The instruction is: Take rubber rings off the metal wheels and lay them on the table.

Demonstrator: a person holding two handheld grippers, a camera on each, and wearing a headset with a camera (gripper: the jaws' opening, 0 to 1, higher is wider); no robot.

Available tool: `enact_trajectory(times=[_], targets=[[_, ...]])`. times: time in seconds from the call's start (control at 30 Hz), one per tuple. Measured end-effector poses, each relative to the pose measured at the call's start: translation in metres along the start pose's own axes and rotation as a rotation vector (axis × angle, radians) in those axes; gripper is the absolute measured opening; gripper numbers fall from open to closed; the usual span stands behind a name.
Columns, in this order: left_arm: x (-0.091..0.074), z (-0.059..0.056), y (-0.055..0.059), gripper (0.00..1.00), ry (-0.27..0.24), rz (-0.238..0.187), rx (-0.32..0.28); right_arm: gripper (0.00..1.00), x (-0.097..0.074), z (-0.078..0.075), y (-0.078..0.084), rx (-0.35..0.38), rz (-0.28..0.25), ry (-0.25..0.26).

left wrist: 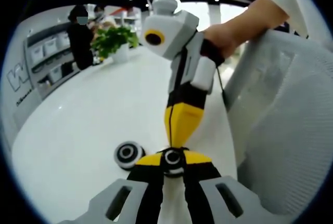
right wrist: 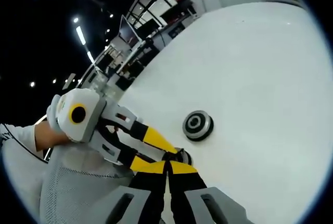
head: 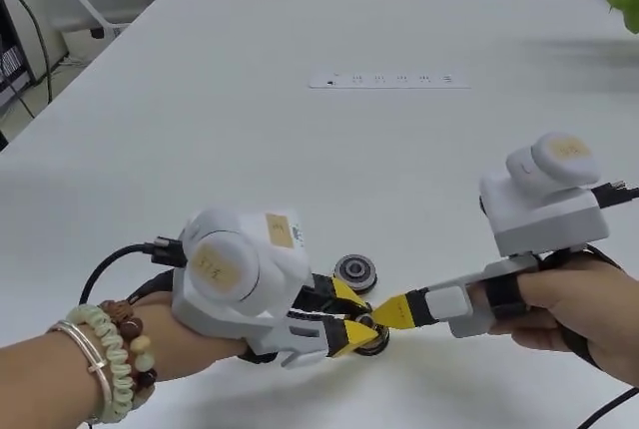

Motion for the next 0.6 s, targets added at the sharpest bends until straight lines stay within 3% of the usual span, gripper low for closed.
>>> enact_trajectory(times=[0.27, 0.43, 0.6], targets=[[0.0008, -0.0004, -0.0004, 0.14, 0.000, -0.003, -0.007, 0.00, -0.0013, -0.0005, -0.0012, 0.018, -0.018, -0.013], [0.0016, -0.0020, -0.0012, 0.14, -0.003, -0.001, -0.017, 0.00, -0.0027, -0.0054, 0.0015, 0.078, -0.030, -0.030], [0.0022, -0.0024, -0.0031, 0.14, -0.008, 0.024, -0.025, 0.00, -0.0020, -0.0055, 0.0024, 0.076, -0.025, -0.018]])
Point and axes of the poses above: the centre of the closed fingertips' face, and the gripper's own axes: x roughly forward along the fingers, z roughly to its left, y roughly out of its underside, the point moved 5 cm from there along -x, roughly backward along the fingers, and after that the axes turned 10 degrees about -x, right-handed, at the moved point
